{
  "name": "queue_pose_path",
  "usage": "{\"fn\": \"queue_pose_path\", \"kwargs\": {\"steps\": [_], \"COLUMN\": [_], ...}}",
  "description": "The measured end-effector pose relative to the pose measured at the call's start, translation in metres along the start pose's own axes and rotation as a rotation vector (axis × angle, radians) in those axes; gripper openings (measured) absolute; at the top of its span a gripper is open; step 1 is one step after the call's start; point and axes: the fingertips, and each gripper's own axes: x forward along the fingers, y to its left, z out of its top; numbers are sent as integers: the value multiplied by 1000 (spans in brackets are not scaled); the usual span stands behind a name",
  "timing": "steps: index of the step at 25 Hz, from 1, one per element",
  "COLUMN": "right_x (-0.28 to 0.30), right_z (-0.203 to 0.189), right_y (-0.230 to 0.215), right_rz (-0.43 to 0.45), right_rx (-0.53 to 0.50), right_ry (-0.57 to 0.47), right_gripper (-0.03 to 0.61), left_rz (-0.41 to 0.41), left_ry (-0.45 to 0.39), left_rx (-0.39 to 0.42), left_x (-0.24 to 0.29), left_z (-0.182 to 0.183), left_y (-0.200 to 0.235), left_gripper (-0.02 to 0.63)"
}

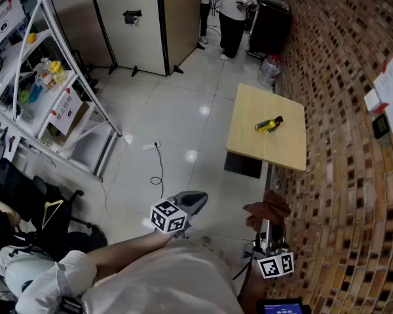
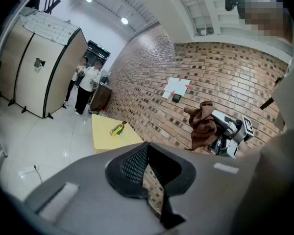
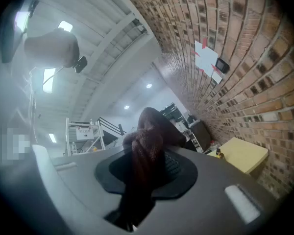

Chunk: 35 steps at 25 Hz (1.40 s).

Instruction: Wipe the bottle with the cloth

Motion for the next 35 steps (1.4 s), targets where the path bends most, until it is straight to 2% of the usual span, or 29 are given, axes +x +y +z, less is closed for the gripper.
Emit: {"fn": "queue_pose_path", "kwargs": {"steps": [1, 3, 6, 12, 20, 26, 35], "right_x": [-3, -9, -20, -37, -48, -72, -105], "right_z": [3, 9, 15, 15, 23, 26, 13], "right_y": [-6, -16, -32, -50, -54, -64, -97], "right_rz": [-4, -13, -29, -49, -20, -20, -52], "right_rx": [-2, -4, 3, 21, 21, 12, 38], "right_ry": [-2, -7, -14, -17, -19, -6, 5], "right_gripper": [78, 78, 78, 78, 78, 78, 78], "left_rz": [-8, -21, -32, -25, 0, 68, 166], "left_ry": [1, 7, 29, 47, 43, -10, -52], "left_rx": [4, 12, 30, 47, 61, 70, 131], "left_x": [5, 15, 25, 31, 31, 33, 29], "left_z": [0, -1, -5, -9, -11, 8, 44], "left_y": [-4, -13, -24, -38, -52, -39, -21], "left_gripper": [11, 71, 89, 95, 101, 107, 123]}}
